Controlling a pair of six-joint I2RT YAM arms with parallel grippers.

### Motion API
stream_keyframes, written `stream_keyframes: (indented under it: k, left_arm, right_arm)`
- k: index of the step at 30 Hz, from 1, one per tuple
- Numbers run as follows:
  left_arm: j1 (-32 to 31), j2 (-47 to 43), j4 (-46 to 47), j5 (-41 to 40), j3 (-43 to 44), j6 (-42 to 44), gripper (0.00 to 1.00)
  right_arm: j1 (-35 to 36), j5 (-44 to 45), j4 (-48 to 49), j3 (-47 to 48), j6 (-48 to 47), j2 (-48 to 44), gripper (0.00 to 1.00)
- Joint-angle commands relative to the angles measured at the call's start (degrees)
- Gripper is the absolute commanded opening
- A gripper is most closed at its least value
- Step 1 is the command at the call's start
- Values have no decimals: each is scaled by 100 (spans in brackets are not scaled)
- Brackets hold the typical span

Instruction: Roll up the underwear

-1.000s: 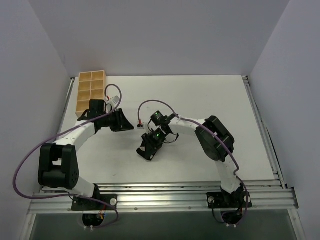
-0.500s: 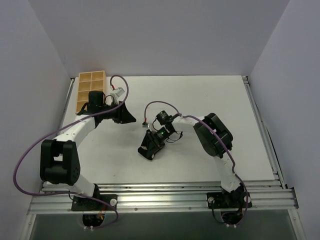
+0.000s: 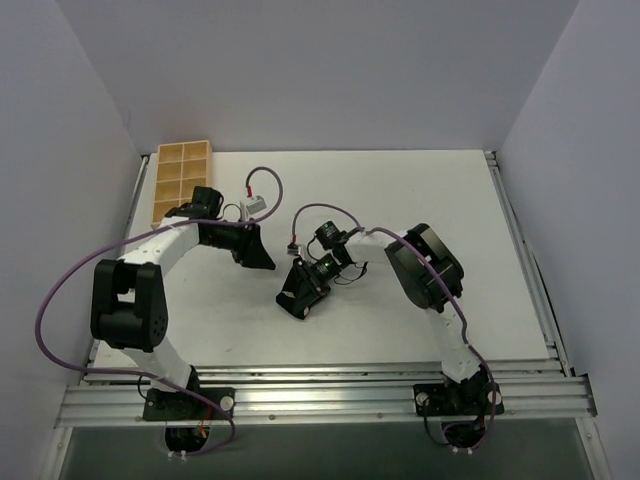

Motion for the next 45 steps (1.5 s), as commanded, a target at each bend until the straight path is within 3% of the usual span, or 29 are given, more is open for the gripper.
stream_keyframes:
  k: [1,6,13,33,45]
  left_arm:
    - [-135,-318,194,468,-235,538,48]
    - [-389,-310,512,371,-517,661,49]
    - [-1145,102,-226,-385,-280,1707,50]
    - [-1296,1272,-1702,-341,687,3192,54]
    - [-1392,1693,-1975,-402,801,3465,55]
  right_arm:
    - [-38,653,-105,-184,7,330,0]
    - [-47,592,-96,-97,69,417,0]
    - [-65,644,-246,-105,-81,479,0]
    - [-188,688,-334,-106,-133,488,0]
    - [-258,662,-386,-26,-151,532,0]
